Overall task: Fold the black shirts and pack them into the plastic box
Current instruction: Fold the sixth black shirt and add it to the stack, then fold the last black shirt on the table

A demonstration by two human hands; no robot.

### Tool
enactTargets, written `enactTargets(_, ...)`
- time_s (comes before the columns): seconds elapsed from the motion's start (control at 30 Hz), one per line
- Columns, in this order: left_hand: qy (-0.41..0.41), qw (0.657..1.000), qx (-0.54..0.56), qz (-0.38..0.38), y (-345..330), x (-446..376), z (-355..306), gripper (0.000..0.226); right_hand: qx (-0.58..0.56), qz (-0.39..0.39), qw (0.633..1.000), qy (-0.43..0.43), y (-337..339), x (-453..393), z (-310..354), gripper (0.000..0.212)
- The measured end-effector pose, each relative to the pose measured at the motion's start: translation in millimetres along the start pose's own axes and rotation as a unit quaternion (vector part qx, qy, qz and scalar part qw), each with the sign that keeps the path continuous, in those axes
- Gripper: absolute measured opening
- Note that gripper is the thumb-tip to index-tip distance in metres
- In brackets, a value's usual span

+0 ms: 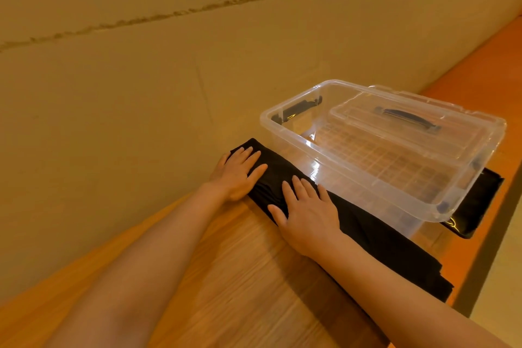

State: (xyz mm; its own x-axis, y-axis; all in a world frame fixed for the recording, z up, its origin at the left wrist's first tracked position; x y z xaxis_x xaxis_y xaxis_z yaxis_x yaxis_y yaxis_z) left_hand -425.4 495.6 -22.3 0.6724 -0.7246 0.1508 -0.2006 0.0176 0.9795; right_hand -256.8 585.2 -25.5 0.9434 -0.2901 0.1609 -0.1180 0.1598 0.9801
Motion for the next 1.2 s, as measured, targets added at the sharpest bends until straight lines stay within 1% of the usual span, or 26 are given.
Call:
enactTargets(0.07, -0.002, 1.0, -0.014, -0.02, 0, 7, 0, 0.058, -0.002, -0.008, 1.0, 0.009, 4, 2, 1, 0.068)
enactTargets(0.2, -0.026, 0.995, -0.068, -0.07, 5, 38, 3, 0.059, 0.006, -0.043, 0.998, 0.053, 13, 12, 7, 0.062)
enactTargets(0.3, -0.03, 0.989, -0.118, -0.083, 9, 75, 3, 0.078, 0.019, -0.059, 0.993, 0.099, 16, 21, 15, 0.056)
enactTargets(0.33, -0.028, 0.988, -0.127, -0.089, 9, 89, 5, 0.08, 0.019, -0.065, 0.991, 0.114, 16, 25, 19, 0.054)
enactTargets(0.5, 0.0, 0.974, -0.183, -0.137, -1, 166, 13, 0.062, 0.014, -0.092, 0.975, 0.204, 14, 50, 48, 0.05)
enactTargets(0.57, 0.032, 0.973, -0.181, -0.142, -9, 201, 15, 0.06, 0.012, -0.092, 0.966, 0.24, 10, 62, 64, 0.049)
enactTargets(0.7, 0.123, 0.969, -0.157, -0.143, -31, 270, 19, 0.059, 0.02, -0.08, 0.946, 0.314, -7, 87, 102, 0.05)
enactTargets(0.83, 0.224, 0.955, -0.147, -0.128, -44, 333, 16, 0.06, 0.029, -0.085, 0.918, 0.387, -23, 112, 143, 0.048)
enactTargets(1.0, 0.328, 0.928, -0.118, -0.133, -55, 402, 1, 0.068, 0.03, -0.083, 0.875, 0.476, -37, 142, 190, 0.045)
enactTargets(1.1, 0.374, 0.909, -0.117, -0.143, -60, 440, -8, 0.06, 0.027, -0.08, 0.861, 0.502, -45, 163, 214, 0.042)
enactTargets(1.2, 0.434, 0.881, -0.116, -0.148, -64, 475, -10, 0.058, 0.033, -0.074, 0.844, 0.53, -55, 185, 236, 0.044)
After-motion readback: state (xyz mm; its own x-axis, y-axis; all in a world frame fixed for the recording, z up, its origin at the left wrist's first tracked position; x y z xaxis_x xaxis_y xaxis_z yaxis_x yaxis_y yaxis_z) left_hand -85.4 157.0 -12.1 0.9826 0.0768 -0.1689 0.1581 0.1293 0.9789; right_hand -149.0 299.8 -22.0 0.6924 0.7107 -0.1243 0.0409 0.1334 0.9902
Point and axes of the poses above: each hand's wrist, its own x-axis away from the middle knuckle, its own y-axis out of the back of the hand, z = x × y, the point moved 3 cm from there along -x, towards the middle knuckle, and after that the axes turned 6 degrees about z, right-handed, at the moved point
